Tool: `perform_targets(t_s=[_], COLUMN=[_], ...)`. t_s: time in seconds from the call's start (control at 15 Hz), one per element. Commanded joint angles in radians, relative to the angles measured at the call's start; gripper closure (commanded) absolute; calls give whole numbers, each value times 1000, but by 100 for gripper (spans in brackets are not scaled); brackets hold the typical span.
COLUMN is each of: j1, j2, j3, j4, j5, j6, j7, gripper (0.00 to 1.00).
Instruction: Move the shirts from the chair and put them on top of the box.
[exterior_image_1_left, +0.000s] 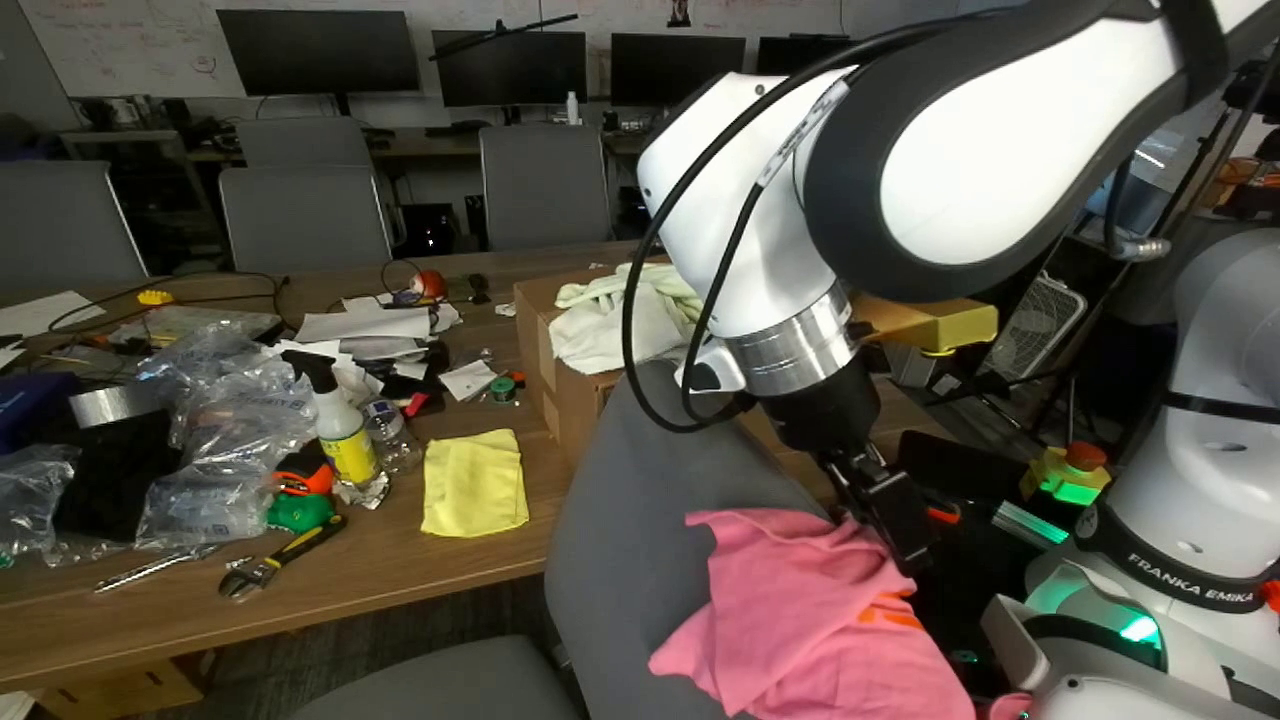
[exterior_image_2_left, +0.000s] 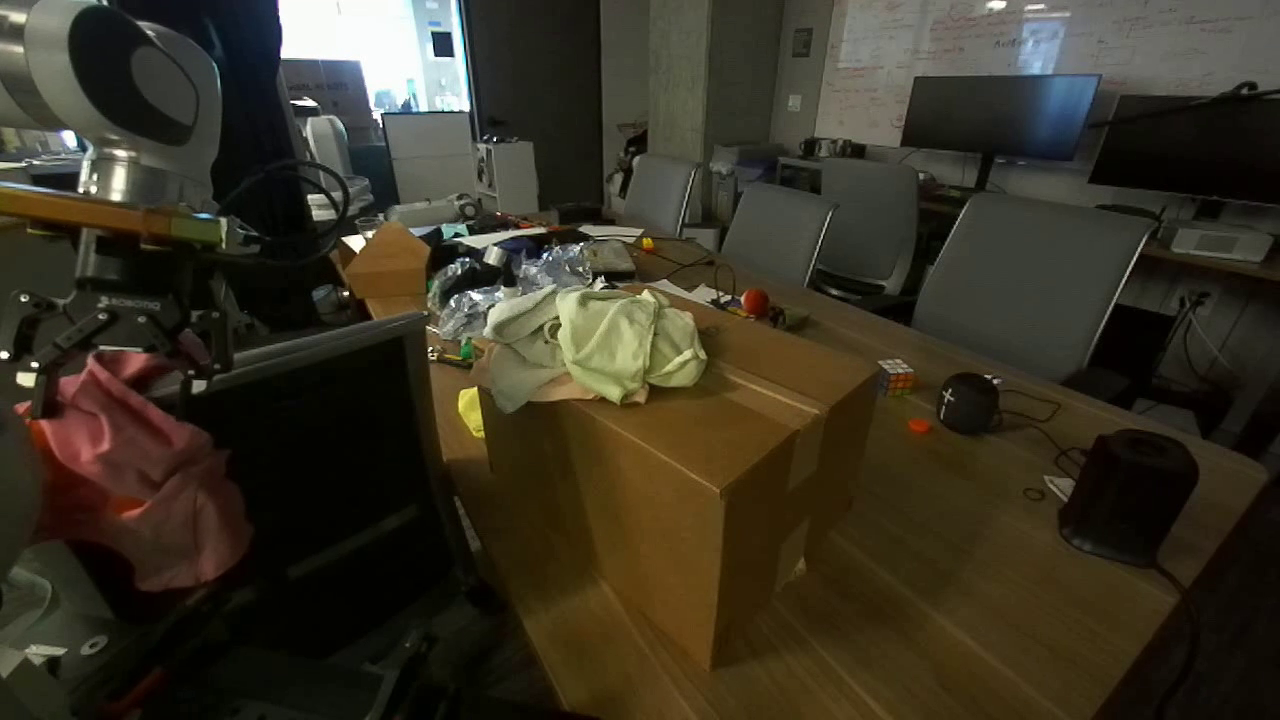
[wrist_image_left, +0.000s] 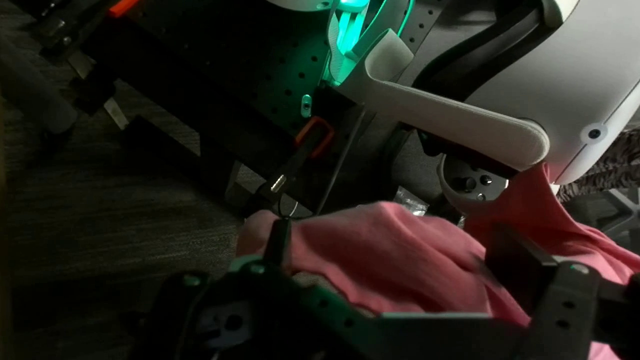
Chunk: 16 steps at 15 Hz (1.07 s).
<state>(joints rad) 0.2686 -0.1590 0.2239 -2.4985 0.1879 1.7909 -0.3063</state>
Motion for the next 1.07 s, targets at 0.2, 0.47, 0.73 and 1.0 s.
perform_targets(t_s=[0.2, 0.47, 0.73, 1.0], j1=[7, 6, 5, 4], j2=[-39, -43, -45, -50], j3=[-3, -6, -9, -13], j4=[-60, -67, -69, -69], j5=[21, 21, 20, 22], j6=[78, 84, 87, 91], j7=[-50, -69, -80, -89], gripper=[0, 0, 26, 57])
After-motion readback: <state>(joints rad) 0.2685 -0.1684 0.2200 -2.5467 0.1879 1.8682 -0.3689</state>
